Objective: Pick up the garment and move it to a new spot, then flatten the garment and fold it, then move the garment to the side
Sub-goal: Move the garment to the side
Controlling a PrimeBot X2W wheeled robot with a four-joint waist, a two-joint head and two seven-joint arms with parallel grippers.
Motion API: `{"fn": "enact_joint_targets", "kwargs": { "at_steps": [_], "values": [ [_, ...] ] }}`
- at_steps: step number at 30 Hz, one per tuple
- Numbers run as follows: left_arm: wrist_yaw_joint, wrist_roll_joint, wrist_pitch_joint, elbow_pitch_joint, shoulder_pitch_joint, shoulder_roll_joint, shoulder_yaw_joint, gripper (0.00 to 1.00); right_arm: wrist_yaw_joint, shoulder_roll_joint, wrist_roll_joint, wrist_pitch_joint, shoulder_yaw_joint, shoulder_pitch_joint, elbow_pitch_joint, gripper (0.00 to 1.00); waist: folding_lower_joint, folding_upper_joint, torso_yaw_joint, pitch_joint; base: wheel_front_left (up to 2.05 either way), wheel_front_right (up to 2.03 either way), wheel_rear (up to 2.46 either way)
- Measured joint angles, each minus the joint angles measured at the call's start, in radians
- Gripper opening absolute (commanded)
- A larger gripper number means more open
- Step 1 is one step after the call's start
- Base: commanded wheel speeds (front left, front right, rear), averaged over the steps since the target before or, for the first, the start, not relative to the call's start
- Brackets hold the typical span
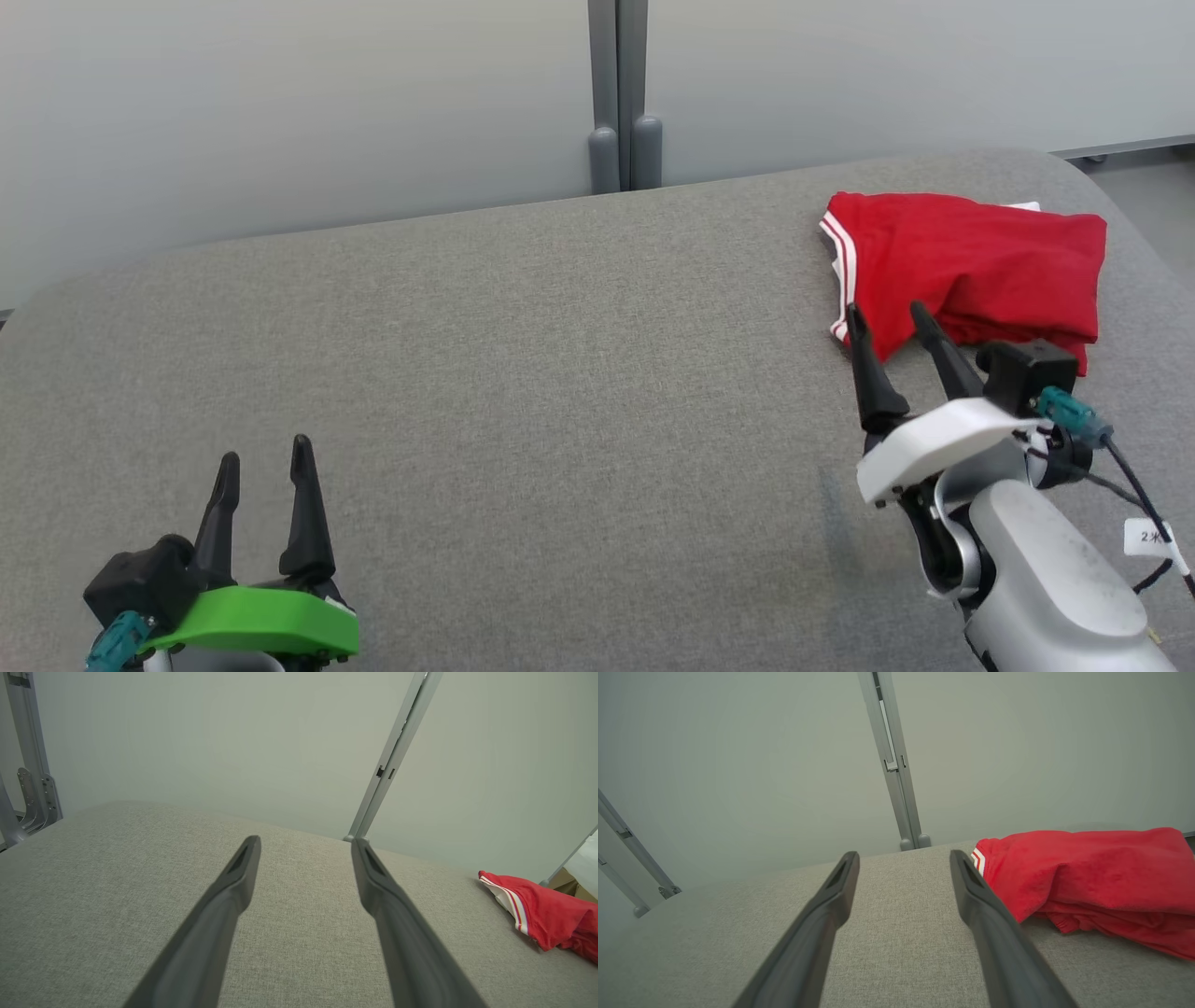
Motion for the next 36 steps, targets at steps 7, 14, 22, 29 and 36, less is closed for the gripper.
{"fn": "enact_joint_targets", "kwargs": {
  "at_steps": [7, 14, 22, 29, 36],
  "values": [
    [0.000, 0.037, -0.008, 0.007, 0.038, -0.001, 0.008, 1.00, -0.010, 0.023, -0.055, 0.000, 0.008, 0.089, -0.048, 1.00, 0.0000, 0.0000, 0.016, -0.001, 0.00, 0.00, 0.00],
    [0.000, 0.058, -0.009, 0.015, 0.039, -0.001, 0.005, 1.00, -0.018, 0.029, -0.096, 0.000, -0.009, 0.133, -0.096, 1.00, 0.0000, 0.0000, 0.018, 0.000, 0.00, 0.00, 0.00],
    [0.000, 0.066, -0.009, 0.030, 0.046, -0.003, -0.006, 1.00, -0.018, 0.034, -0.124, 0.000, -0.020, 0.174, -0.131, 1.00, 0.0000, 0.0000, 0.018, -0.004, 0.00, 0.00, 0.00],
    [0.000, 0.066, -0.012, 0.037, 0.058, -0.005, -0.012, 1.00, -0.020, 0.038, -0.151, 0.000, -0.026, 0.203, -0.144, 1.00, 0.0000, 0.0000, 0.018, -0.012, 0.00, 0.00, 0.00],
    [0.000, 0.067, -0.012, 0.040, 0.058, -0.007, -0.018, 1.00, -0.022, 0.044, -0.160, 0.000, -0.035, 0.232, -0.156, 1.00, 0.0000, 0.0000, 0.021, -0.021, 0.00, 0.00, 0.00]
  ]
}}
